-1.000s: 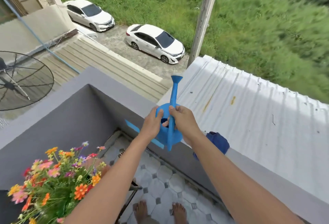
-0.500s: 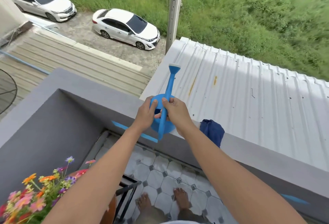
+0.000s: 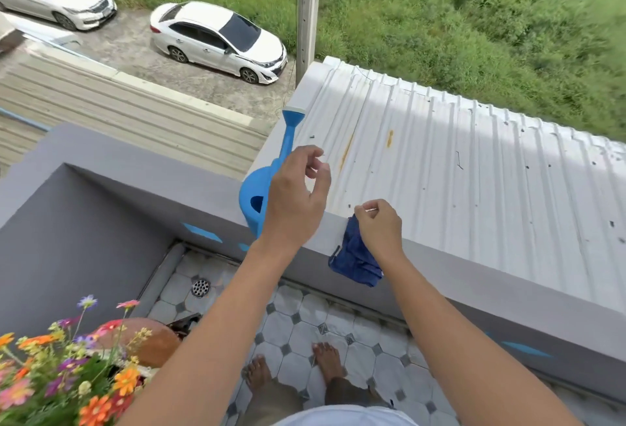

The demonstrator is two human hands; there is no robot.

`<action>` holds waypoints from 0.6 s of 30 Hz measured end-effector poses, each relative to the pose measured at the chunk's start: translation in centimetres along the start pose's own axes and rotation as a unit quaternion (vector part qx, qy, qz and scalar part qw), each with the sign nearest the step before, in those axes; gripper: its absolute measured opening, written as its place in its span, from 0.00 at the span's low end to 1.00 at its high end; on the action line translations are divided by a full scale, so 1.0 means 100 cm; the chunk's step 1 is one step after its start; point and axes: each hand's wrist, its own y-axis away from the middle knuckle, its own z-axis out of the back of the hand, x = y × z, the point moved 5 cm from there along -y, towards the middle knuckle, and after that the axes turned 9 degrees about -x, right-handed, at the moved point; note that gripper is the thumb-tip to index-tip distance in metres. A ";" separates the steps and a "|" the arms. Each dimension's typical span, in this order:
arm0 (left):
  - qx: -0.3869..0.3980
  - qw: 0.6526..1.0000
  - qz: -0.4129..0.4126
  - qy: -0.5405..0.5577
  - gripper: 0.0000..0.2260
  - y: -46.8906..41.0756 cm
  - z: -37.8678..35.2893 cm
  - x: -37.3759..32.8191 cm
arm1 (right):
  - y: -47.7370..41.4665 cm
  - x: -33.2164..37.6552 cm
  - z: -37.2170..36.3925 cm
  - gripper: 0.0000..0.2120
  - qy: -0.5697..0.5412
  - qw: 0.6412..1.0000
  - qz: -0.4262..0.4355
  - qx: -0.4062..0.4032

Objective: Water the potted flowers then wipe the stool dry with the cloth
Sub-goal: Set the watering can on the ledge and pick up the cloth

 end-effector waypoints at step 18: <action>0.211 0.944 0.201 -0.154 0.09 0.144 -0.143 0.124 | -0.026 -0.078 0.014 0.11 0.087 0.995 0.029 0.025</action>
